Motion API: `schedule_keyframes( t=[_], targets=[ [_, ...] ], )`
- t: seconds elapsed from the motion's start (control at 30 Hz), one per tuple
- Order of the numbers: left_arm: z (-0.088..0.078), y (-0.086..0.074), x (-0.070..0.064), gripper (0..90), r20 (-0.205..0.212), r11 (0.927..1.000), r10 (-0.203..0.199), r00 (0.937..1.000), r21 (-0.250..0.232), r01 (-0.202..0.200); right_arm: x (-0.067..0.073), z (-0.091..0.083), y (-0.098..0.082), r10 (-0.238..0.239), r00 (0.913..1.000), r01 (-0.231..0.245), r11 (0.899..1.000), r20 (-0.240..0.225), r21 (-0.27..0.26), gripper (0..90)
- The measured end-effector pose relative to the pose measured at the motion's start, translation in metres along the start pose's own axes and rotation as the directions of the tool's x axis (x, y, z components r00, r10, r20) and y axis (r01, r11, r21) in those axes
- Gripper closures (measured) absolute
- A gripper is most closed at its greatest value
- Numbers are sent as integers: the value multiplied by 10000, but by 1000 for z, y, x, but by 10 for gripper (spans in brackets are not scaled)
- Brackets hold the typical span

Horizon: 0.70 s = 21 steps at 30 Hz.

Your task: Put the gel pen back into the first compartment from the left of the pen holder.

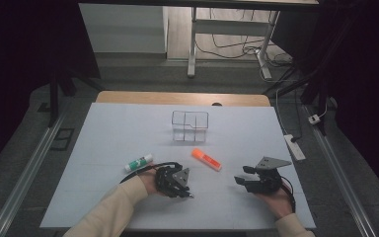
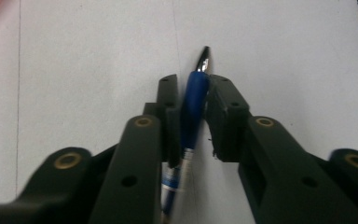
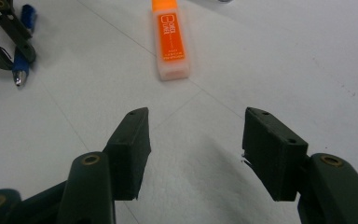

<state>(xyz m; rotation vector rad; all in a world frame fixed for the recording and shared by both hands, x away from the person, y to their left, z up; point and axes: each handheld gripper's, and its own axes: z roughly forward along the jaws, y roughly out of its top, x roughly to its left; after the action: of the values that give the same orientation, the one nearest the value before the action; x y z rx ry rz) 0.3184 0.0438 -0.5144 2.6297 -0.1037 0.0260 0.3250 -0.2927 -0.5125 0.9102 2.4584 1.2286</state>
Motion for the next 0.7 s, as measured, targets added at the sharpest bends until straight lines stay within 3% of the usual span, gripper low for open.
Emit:
schedule_keyframes(
  t=[0.07,0.37,0.5,0.7],
  targets=[
    [0,0,0,800,-50,10000,6,10000,45,-6,0,0,0,-10,10000,10,10000,6,16,410],
    [-2,1,-2,804,-287,9999,-102,9995,134,106,0,-1,0,-20,10000,20,10000,30,-21,410],
    [-13,-2,0,804,-520,9979,-418,9978,-511,391,-1,-1,0,-26,10000,26,10000,70,-11,410],
    [-31,-5,0,804,-872,9877,-948,9917,-1328,827,-1,-1,0,-17,9999,17,10000,126,14,410]
  ],
)
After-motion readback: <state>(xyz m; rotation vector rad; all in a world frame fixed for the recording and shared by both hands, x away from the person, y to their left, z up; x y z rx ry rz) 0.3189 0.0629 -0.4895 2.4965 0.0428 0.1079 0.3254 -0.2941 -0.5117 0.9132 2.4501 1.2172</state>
